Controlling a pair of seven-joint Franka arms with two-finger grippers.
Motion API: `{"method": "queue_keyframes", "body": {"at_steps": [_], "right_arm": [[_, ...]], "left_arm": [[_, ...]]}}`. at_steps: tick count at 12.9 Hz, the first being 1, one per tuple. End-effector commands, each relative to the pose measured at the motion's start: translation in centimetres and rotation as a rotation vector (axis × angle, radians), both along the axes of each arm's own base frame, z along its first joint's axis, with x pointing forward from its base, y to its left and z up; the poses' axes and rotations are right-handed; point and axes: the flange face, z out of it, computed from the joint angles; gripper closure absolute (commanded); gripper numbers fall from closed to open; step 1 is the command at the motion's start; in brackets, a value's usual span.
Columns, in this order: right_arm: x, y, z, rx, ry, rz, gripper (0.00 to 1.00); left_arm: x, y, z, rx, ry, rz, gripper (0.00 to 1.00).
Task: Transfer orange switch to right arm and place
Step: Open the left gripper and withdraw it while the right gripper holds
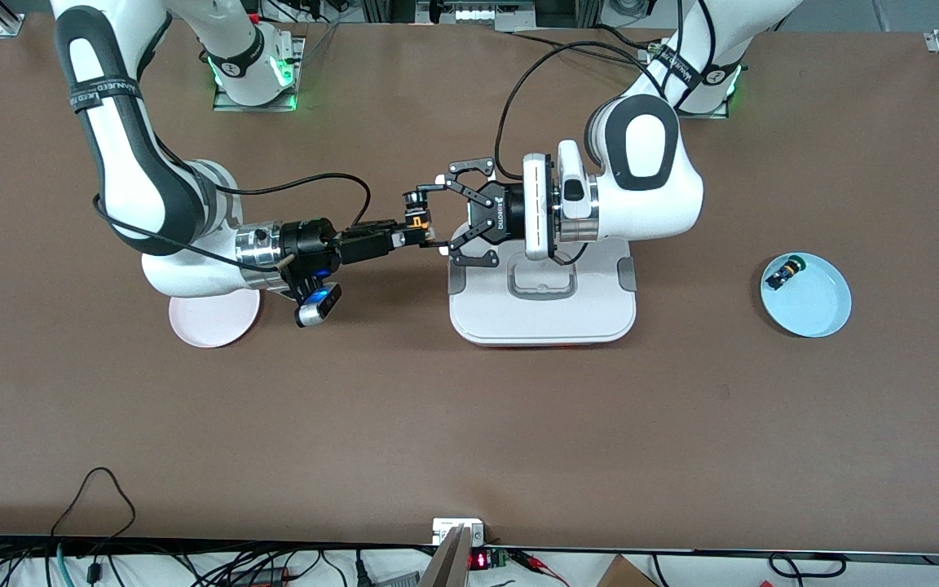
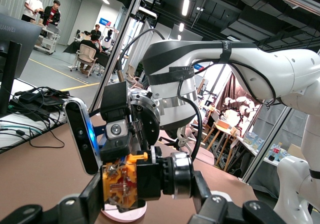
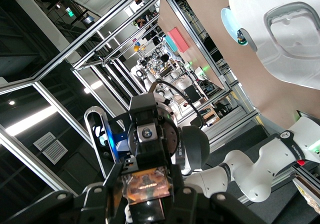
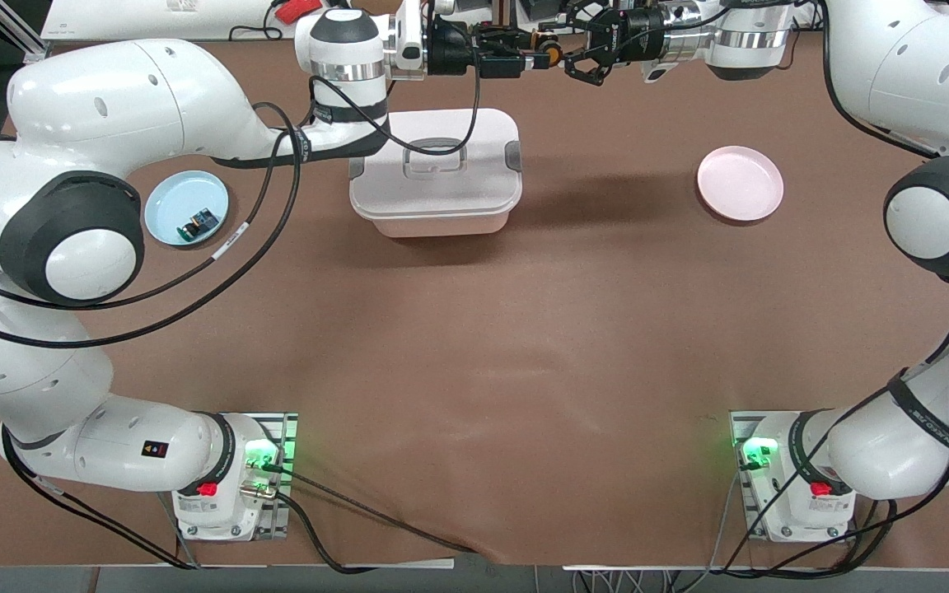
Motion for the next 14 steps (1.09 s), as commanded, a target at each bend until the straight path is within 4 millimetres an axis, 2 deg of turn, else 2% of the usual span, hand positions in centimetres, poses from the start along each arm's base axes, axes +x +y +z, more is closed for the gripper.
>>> {"method": "queue_keyframes", "body": {"at_steps": [1,2,3,5,8,11,13,14], "right_arm": [[-0.5,0.1,1.4,0.05,0.01,-0.011,0.68],[-0.5,0.1,1.3,0.049,0.01,-0.011,0.68],[-0.5,0.1,1.3,0.049,0.01,-0.011,0.68],[-0.5,0.2,1.3,0.057,0.009,-0.005,0.68],[-0.5,0.3,1.4,0.063,0.009,-0.009,0.68],[0.0,-0.8,1.1,0.062,-0.016,-0.028,0.69],[0.5,-1.9,1.0,0.055,-0.025,-0.042,0.69],[0.6,-2.6,0.5,0.031,-0.05,-0.034,0.69]], "left_arm": [[0.0,-0.3,-0.2,-0.01,-0.002,0.011,0.66],[-0.1,-0.3,-0.1,-0.013,0.008,0.011,0.26],[-0.1,-0.3,-0.1,-0.018,0.015,0.009,0.0],[0.4,0.6,-0.1,-0.013,0.018,0.02,0.0],[3.0,5.4,0.0,0.02,-0.042,0.015,0.0],[5.2,12.6,0.5,0.11,-0.11,0.019,0.0],[6.0,17.9,-0.3,0.175,-0.117,0.048,0.0],[6.4,21.1,-1.7,0.218,-0.107,0.075,0.0]]}}
